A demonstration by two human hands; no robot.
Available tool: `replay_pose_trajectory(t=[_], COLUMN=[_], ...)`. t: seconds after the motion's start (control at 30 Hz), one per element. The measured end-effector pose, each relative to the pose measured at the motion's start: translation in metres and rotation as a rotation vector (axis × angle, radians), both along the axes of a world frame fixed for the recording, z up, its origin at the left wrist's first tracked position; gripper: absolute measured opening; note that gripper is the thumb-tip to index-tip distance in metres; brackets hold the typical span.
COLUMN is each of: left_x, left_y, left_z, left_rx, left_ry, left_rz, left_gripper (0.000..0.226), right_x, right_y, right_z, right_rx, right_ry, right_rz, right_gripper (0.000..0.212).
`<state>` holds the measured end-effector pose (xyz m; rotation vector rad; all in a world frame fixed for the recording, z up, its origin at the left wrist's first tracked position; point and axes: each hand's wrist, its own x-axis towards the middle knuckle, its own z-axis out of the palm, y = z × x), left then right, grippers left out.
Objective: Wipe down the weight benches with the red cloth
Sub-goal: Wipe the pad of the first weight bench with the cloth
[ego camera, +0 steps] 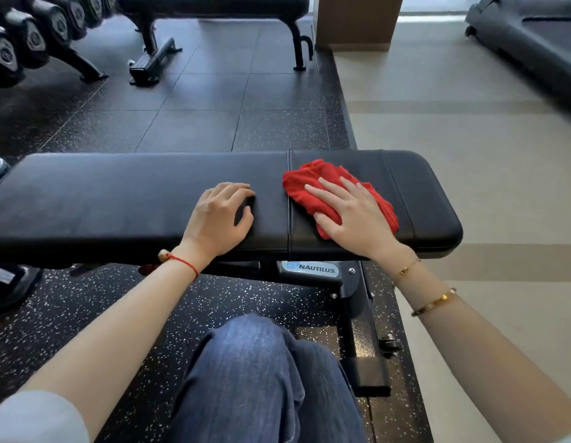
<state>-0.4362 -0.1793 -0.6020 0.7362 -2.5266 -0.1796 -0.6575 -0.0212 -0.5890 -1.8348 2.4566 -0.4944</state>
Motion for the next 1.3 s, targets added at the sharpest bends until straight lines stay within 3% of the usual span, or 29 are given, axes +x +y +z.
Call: replay_pose_trajectory(t=[0.3, 0.47, 0.7, 0.97, 1.1, 1.3], left_x=[0.0, -0.001, 0.001, -0.002, -0.002, -0.002], left_y=[0.001, 0.002, 0.006, 0.01, 0.01, 0.011], left_z=[-0.005, -0.006, -0.013, -0.014, -0.013, -0.012], left_rx=[0.06, 0.03, -0.092, -0.061, -0.06, -0.057], left_ry=[0.021, -0.009, -0.015, -0.014, -0.014, -0.02], left_rz=[0.033, 0.03, 0.142, 0.163, 0.169, 0.168], left_gripper=[0.032, 0.04, 0.04, 0.04, 0.039, 0.04], right_x=[-0.037, 0.001, 0.006, -0.043, -0.002, 0.02], right_y=[-0.06, -0.069, 0.0, -0.048, -0.064, -0.008], right_z=[0.01, 0.008, 0.001, 0.008, 0.008, 0.001], right_rx=[0.084, 0.068, -0.025, 0.054, 0.072, -0.01], right_ry=[-0.015, -0.021, -0.003, -0.005, 0.001, -0.008], right_rz=[-0.208, -0.085, 0.066, -0.227, -0.138, 0.053], right_gripper=[0.055, 0.054, 0.054, 0.052, 0.053, 0.056])
